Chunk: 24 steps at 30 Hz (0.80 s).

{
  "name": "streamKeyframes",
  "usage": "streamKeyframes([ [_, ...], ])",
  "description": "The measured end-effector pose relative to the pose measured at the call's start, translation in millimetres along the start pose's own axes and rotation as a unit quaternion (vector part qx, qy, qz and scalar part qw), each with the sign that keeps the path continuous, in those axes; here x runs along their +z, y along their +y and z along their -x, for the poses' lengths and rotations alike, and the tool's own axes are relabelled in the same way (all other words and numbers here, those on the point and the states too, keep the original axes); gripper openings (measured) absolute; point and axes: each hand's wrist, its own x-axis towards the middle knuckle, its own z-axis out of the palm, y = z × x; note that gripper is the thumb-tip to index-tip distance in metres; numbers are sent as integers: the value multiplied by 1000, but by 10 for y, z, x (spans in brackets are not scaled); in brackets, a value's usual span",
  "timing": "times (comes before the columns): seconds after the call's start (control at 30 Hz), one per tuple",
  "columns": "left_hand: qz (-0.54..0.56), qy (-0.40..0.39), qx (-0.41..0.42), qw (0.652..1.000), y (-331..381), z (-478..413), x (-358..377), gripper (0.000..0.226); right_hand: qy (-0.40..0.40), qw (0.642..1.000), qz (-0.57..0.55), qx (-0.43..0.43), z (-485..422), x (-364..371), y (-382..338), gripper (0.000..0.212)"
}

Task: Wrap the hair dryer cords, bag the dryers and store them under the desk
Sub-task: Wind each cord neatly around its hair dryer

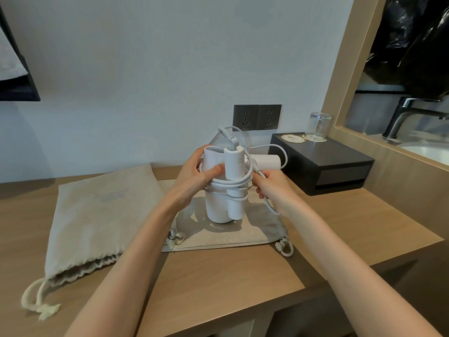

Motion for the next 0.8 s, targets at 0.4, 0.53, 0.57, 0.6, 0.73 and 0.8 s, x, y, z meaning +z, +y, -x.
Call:
streamKeyframes([
  [0.4, -113, 191, 70, 972, -30, 30, 43, 48, -49, 992, -72, -88, 477, -442, -127, 31],
  [0.53, -151, 224, 89, 959, -70, 33, 138, 49, -26, 993, -78, -84, 536, -344, -207, 28],
  [0.57, -147, 236, 88, 956, -74, 28, 149, 49, -33, 993, -80, -76, 557, -293, -186, 27],
  [0.6, -145, 246, 86, 954, -88, 16, 142, 47, -47, 993, -85, -65, 583, -240, -154, 26],
  [0.73, -160, 252, 86, 951, -110, -6, 79, 47, -90, 983, -159, -27, 656, -141, -75, 26],
  [0.8, -159, 246, 79, 953, -111, -4, 74, 49, -72, 978, -194, -9, 642, -163, -105, 27],
])
